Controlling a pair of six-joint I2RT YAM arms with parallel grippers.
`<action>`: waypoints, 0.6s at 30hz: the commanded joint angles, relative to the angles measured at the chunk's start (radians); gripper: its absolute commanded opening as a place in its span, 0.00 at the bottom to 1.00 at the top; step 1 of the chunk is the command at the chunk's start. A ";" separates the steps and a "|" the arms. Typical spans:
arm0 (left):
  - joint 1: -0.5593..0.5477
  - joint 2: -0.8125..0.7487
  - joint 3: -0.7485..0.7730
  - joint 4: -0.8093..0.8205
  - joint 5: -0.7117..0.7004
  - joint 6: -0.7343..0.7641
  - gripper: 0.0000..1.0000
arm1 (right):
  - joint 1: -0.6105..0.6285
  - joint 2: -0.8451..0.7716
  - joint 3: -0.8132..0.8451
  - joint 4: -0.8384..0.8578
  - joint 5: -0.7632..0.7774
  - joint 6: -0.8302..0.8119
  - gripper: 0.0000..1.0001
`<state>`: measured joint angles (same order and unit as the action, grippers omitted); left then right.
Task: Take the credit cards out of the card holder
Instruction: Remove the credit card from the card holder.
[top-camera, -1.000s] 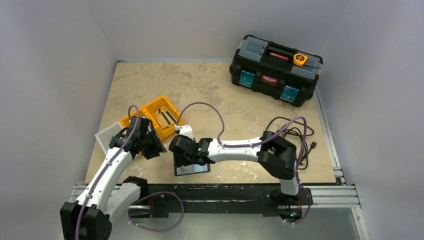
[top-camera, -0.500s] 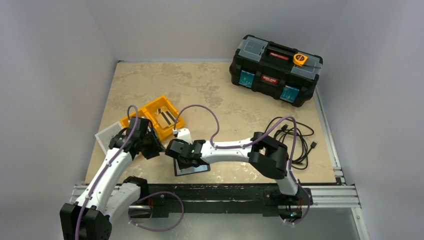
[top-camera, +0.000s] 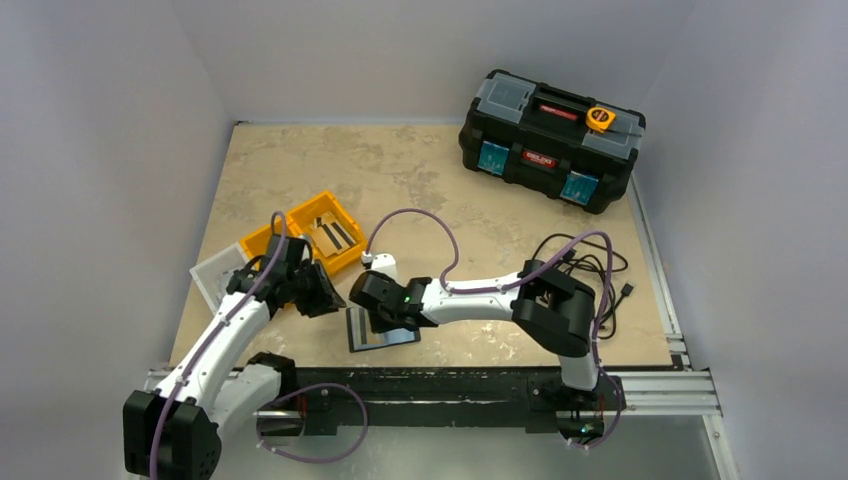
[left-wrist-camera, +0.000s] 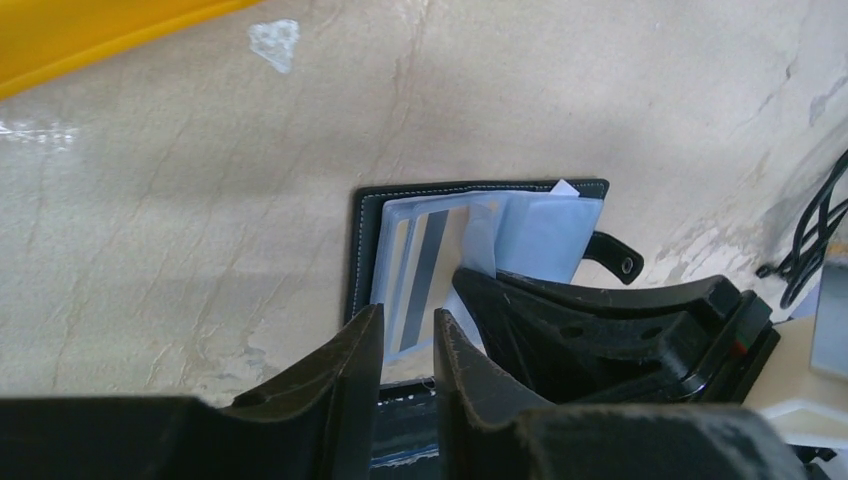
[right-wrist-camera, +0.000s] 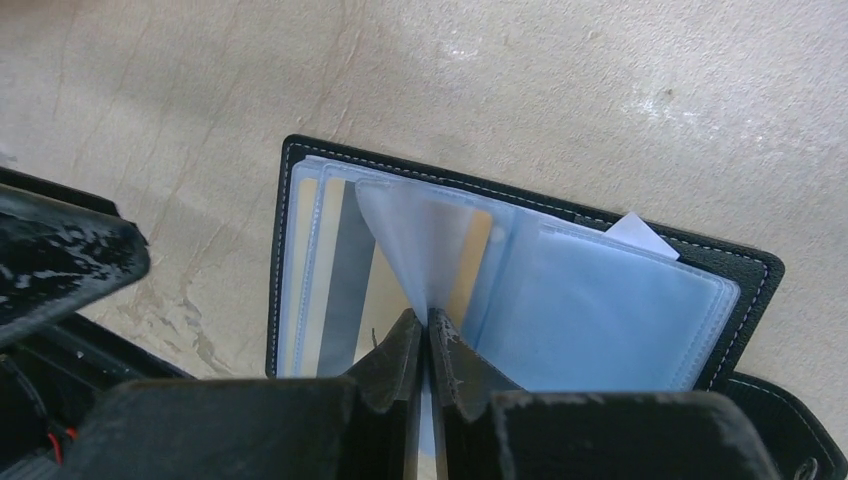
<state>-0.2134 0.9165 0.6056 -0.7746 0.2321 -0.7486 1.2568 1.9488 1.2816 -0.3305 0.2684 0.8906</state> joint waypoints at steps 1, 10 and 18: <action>-0.033 0.014 -0.022 0.077 0.066 -0.006 0.20 | -0.003 -0.025 -0.084 0.062 -0.078 0.025 0.03; -0.133 0.101 -0.050 0.195 0.075 -0.092 0.06 | -0.020 -0.130 -0.162 0.141 -0.081 0.043 0.03; -0.220 0.235 -0.041 0.270 -0.006 -0.147 0.02 | -0.025 -0.176 -0.200 0.162 -0.073 0.051 0.06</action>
<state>-0.4015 1.1072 0.5579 -0.5762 0.2752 -0.8520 1.2373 1.8297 1.0985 -0.1993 0.1898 0.9249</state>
